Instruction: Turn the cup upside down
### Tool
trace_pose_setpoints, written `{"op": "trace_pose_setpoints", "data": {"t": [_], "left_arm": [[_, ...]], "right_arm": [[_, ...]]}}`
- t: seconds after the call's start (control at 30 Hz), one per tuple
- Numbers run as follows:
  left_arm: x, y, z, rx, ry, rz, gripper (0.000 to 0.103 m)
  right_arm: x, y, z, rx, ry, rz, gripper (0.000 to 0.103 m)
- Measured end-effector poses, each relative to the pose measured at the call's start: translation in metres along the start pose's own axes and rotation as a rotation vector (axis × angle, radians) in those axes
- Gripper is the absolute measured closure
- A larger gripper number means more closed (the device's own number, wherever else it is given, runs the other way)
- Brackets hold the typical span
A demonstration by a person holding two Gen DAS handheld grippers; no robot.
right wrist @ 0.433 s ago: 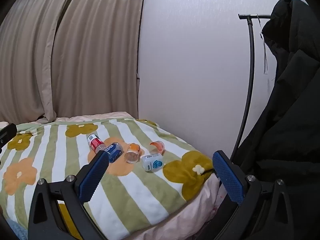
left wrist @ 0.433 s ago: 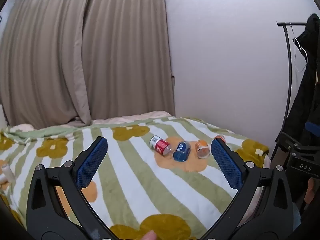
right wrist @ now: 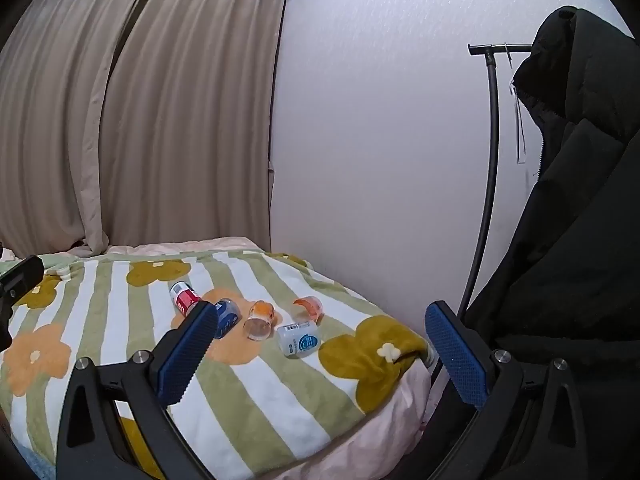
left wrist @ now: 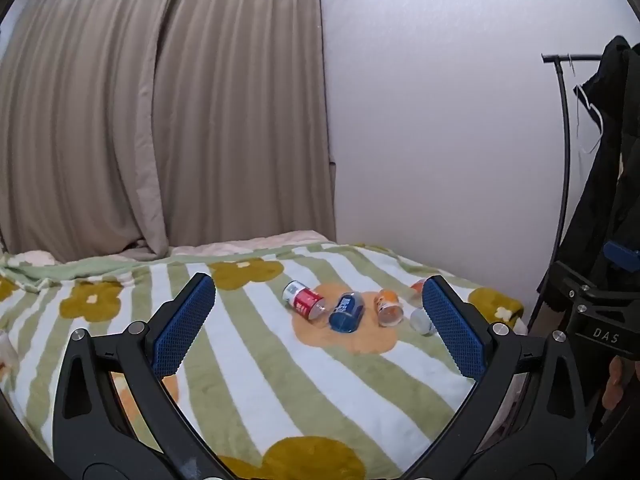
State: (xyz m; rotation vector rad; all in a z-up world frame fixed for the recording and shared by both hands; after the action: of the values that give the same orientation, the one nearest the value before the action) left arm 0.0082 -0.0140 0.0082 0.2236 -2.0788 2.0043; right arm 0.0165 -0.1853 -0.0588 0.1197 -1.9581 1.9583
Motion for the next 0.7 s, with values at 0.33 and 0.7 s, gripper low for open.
{"op": "trace_pose_setpoints", "data": {"t": [0.33,0.7], "left_arm": [[-0.002,0.004,-0.003,0.011,-0.001,0.011,0.000],[-0.009,0.005,0.000,0.026,-0.002,-0.005,0.000]], "right_arm": [[0.010,0.004,-0.006,-0.010,0.026,0.024,0.000],[0.010,0.008,0.002,-0.011,0.037,0.035,0.000]]}}
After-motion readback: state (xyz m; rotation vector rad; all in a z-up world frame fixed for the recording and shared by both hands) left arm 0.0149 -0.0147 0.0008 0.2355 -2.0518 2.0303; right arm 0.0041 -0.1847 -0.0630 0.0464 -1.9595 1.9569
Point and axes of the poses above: each gripper's, at about its wrist camera, not at the fingertips, and x roughly against the way its jaws point, z to its right, y to its underside, the point moved 1 cm from there along -x, roughly the way its jaws point, and after that the axes turned 9 degrees about -z, right-handed, at the moved point
